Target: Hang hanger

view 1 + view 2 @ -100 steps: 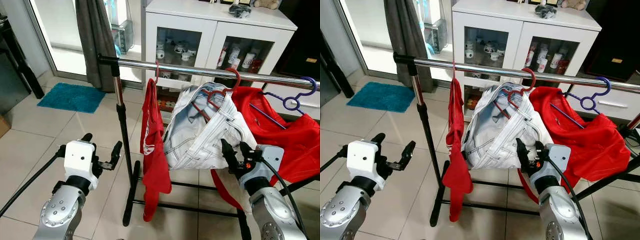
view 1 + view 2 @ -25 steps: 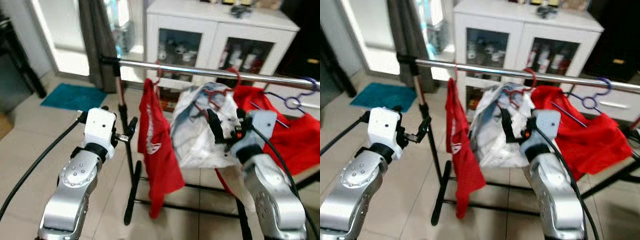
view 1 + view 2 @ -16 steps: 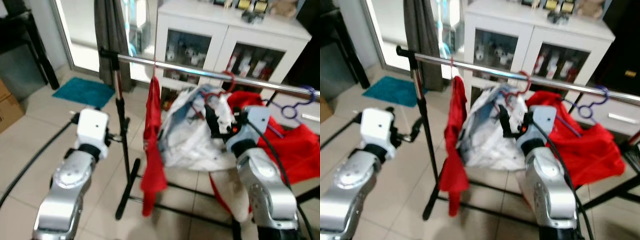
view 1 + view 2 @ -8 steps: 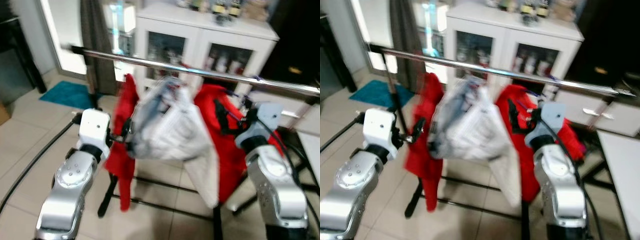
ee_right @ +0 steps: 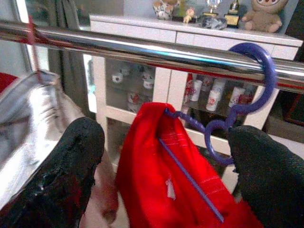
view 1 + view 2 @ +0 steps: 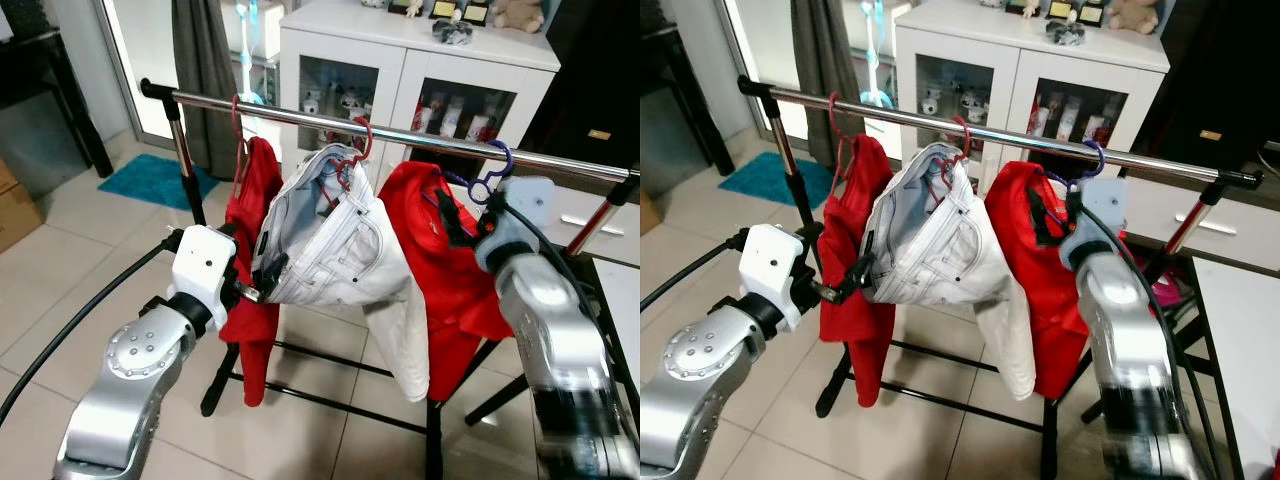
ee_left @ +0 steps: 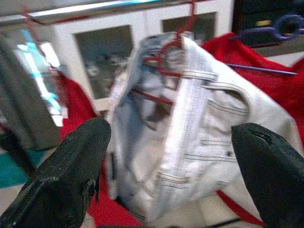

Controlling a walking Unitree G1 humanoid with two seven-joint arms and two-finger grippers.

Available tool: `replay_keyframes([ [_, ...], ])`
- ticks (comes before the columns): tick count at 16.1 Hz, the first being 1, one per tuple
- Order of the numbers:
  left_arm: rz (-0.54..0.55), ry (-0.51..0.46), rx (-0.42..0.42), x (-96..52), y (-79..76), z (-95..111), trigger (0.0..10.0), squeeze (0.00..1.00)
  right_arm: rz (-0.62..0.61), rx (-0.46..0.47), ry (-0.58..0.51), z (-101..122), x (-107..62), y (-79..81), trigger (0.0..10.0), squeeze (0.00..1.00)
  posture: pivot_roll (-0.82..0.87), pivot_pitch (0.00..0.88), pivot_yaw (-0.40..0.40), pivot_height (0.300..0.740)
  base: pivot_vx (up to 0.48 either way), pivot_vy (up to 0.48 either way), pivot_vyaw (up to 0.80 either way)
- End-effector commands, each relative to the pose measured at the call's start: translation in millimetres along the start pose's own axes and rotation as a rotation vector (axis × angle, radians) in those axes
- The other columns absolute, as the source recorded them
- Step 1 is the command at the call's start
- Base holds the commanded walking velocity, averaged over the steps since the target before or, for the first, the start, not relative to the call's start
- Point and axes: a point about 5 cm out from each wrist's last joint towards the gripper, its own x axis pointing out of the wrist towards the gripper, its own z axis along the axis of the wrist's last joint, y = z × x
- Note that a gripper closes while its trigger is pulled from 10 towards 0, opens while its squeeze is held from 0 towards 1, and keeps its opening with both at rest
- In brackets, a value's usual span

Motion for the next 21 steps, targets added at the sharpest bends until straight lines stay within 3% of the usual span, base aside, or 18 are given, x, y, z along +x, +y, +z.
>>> replay_keyframes([
  [1,-0.051,0.005,-0.008,-0.6,-4.2,1.2,10.0,0.0,-0.033,-0.026,0.022,-0.5,6.8,-8.4,10.0,1.0,-0.04,0.0,-0.057,0.74,0.0,0.0,0.0],
  [4,-0.131,0.004,0.019,-2.0,-7.6,3.6,10.0,0.0,-0.117,-0.086,0.099,0.6,26.4,-31.0,10.0,1.0,-0.03,0.0,-0.065,0.74,0.0,0.0,0.0],
  [8,-0.233,0.003,0.02,-6.5,-12.1,3.2,10.0,0.0,-0.137,-0.095,0.133,11.9,33.5,-50.0,10.0,1.0,-0.04,0.0,-0.076,0.74,0.0,0.0,0.0],
  [9,-0.254,0.0,0.017,-6.8,-12.9,3.7,10.0,0.0,-0.123,-0.094,0.144,11.8,34.6,-49.7,10.0,0.7,-0.05,0.0,-0.073,0.74,0.0,0.0,0.0],
  [10,-0.282,-0.004,0.018,-7.1,-14.1,4.6,10.0,0.0,-0.112,-0.097,0.16,11.7,35.0,-49.9,10.0,0.0,-0.05,0.0,-0.074,0.74,0.0,0.0,0.0],
  [16,-0.35,-0.013,0.041,-8.0,-15.3,7.9,10.0,0.0,-0.023,-0.03,0.245,6.3,43.9,-54.5,10.0,0.0,-0.05,0.0,-0.073,0.74,0.0,0.0,0.0],
  [21,-0.358,-0.014,0.052,-9.1,-15.0,7.6,10.0,0.0,-0.037,0.004,0.324,-0.8,45.9,-63.9,10.0,0.0,-0.04,0.0,-0.082,0.74,0.0,0.0,0.0],
])
